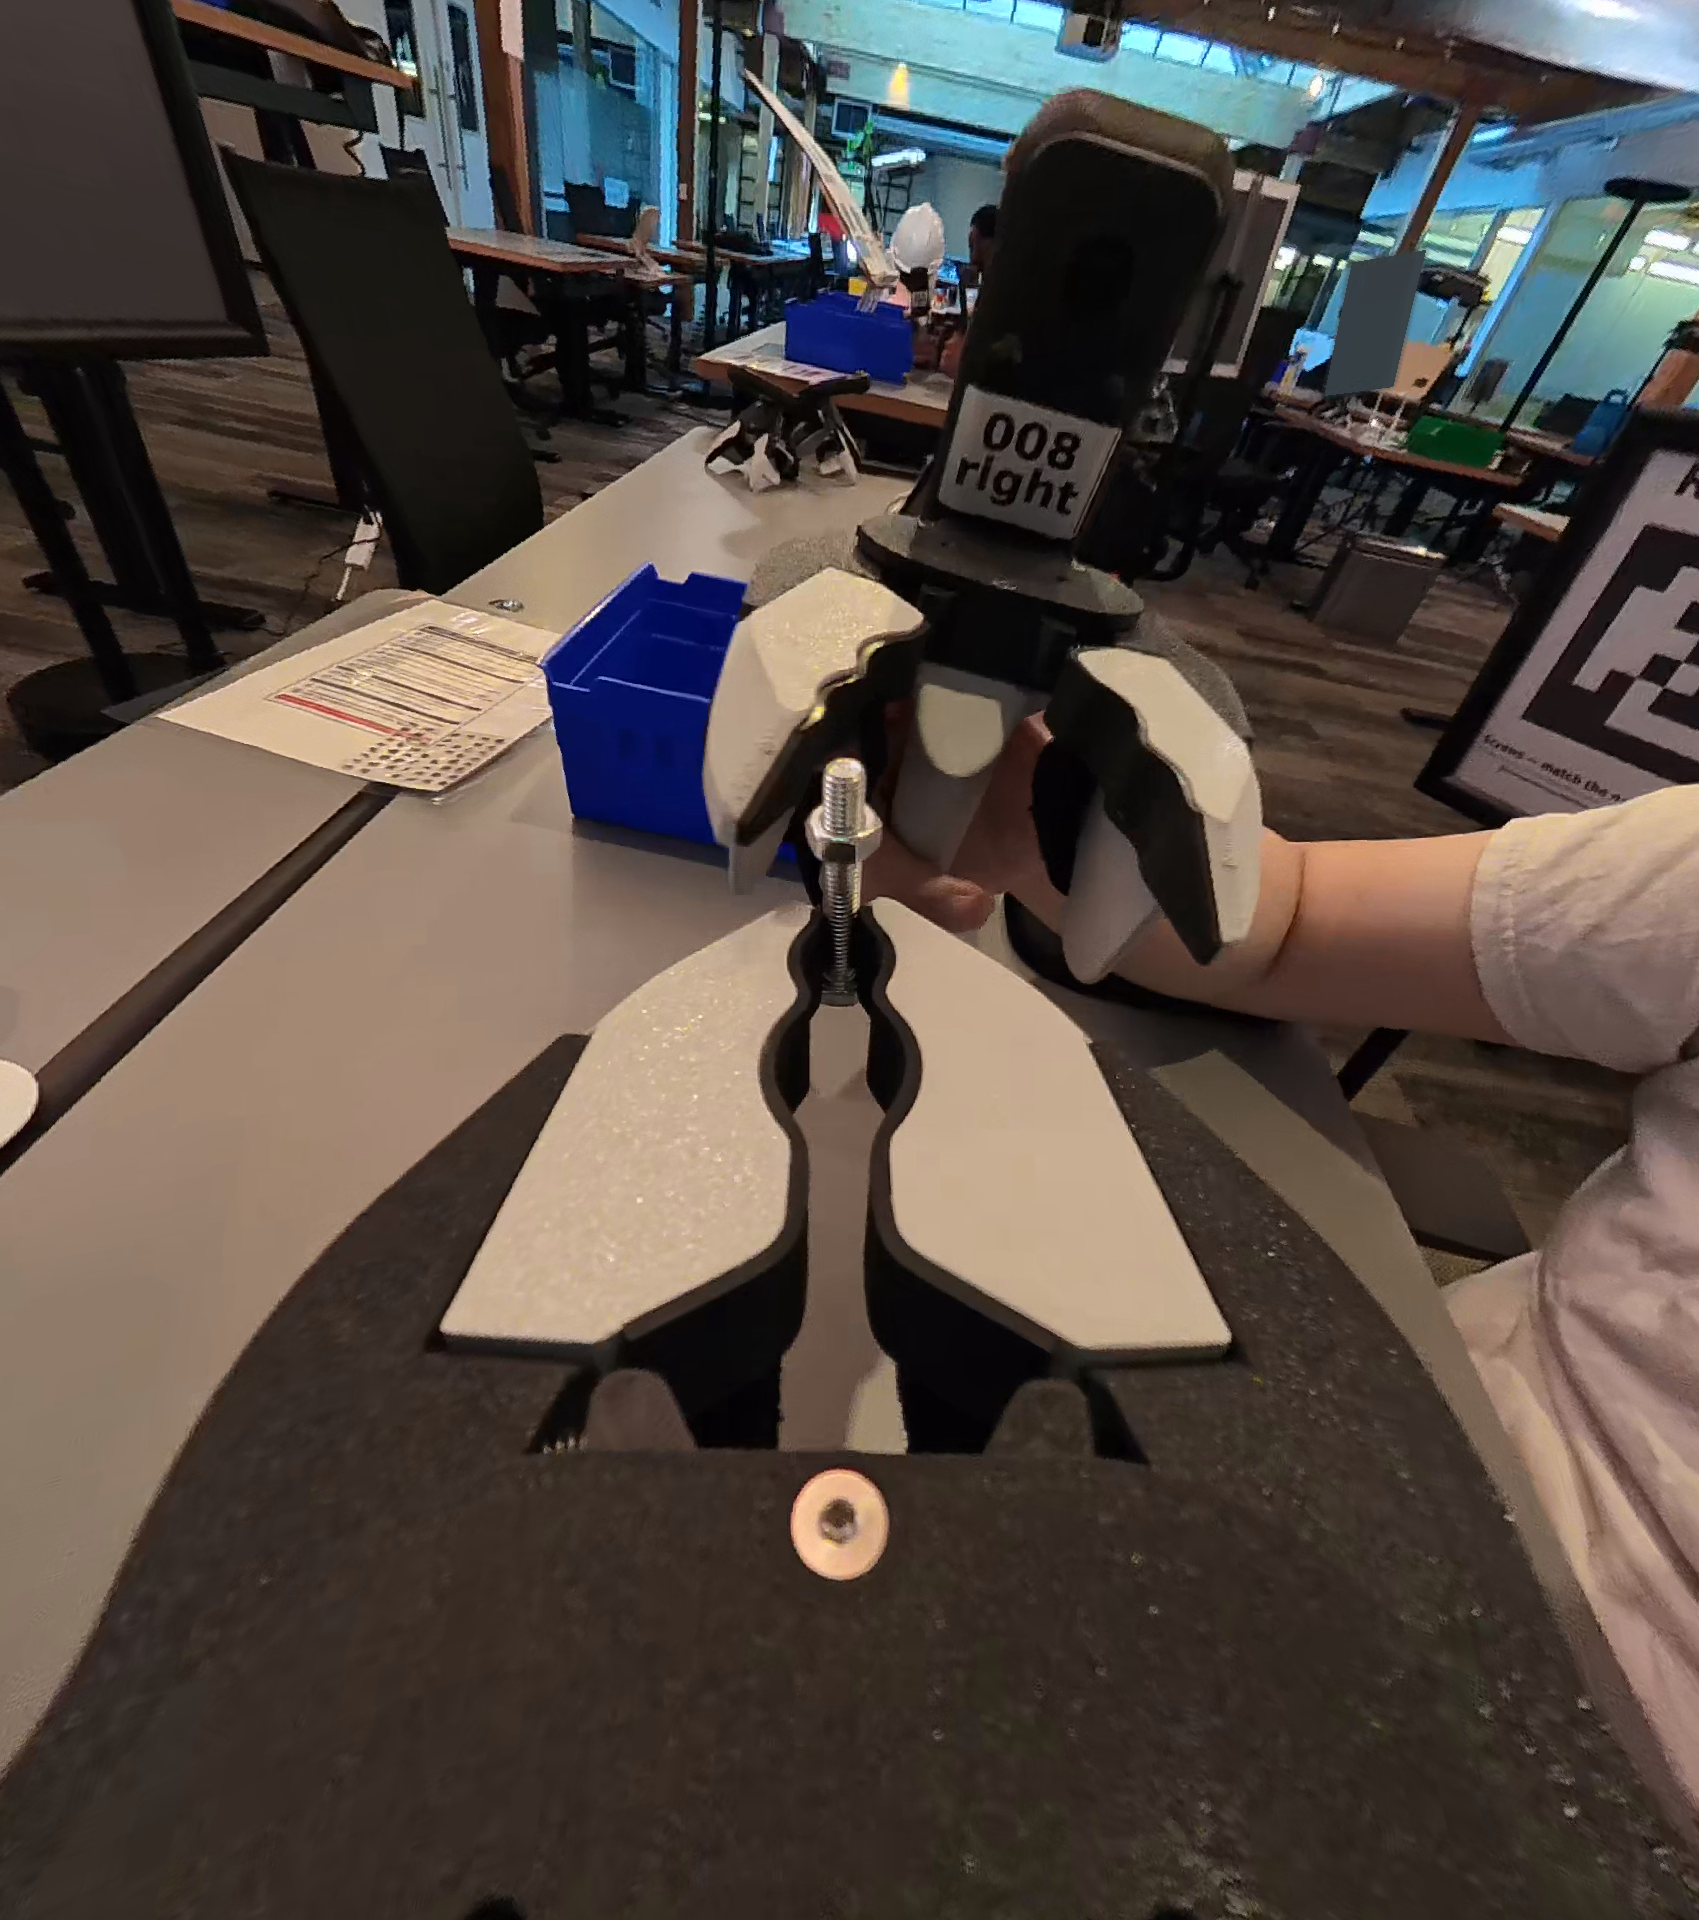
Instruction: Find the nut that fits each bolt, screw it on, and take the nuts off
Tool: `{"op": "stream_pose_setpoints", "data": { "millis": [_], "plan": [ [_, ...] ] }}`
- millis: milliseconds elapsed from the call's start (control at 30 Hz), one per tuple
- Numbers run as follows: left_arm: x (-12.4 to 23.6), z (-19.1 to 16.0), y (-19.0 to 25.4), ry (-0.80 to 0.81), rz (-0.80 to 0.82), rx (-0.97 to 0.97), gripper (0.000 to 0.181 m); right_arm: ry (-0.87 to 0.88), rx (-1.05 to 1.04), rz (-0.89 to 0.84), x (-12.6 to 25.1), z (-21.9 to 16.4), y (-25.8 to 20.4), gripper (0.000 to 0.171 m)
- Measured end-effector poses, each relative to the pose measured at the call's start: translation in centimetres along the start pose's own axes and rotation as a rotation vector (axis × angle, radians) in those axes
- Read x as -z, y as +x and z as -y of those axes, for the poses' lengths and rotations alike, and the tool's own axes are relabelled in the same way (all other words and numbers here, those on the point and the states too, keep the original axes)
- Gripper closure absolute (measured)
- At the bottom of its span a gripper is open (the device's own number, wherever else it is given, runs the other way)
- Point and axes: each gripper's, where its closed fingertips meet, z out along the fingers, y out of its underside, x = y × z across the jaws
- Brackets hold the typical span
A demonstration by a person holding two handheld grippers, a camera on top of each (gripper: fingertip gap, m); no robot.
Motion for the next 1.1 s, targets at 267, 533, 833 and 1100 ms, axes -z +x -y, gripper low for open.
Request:
{"op": "stream_pose_setpoints", "data": {
  "millis": [267, 533, 833, 1100],
  "plan": [
    [0.3, 0.0, -0.7, -0.005, 0.042, -0.007, 0.177, -0.002, 0.001, 0.021, 0.4, 0.3, -0.2, 0.107],
    [-0.6, -0.8, -0.2, -0.046, 0.024, -0.025, 0.177, 0.021, -0.038, 0.027, 0.1, 0.1, 0.0, 0.108],
    [0.1, 0.0, -0.1, 0.006, 0.007, -0.008, 0.177, 0.032, -0.054, 0.024, 0.9, 0.5, 0.5, 0.125],
    [0.2, 0.4, 0.6, 0.026, -0.036, -0.012, 0.177, 0.062, -0.222, 0.064, 1.4, -0.1, 1.5, 0.158]
  ]
}}
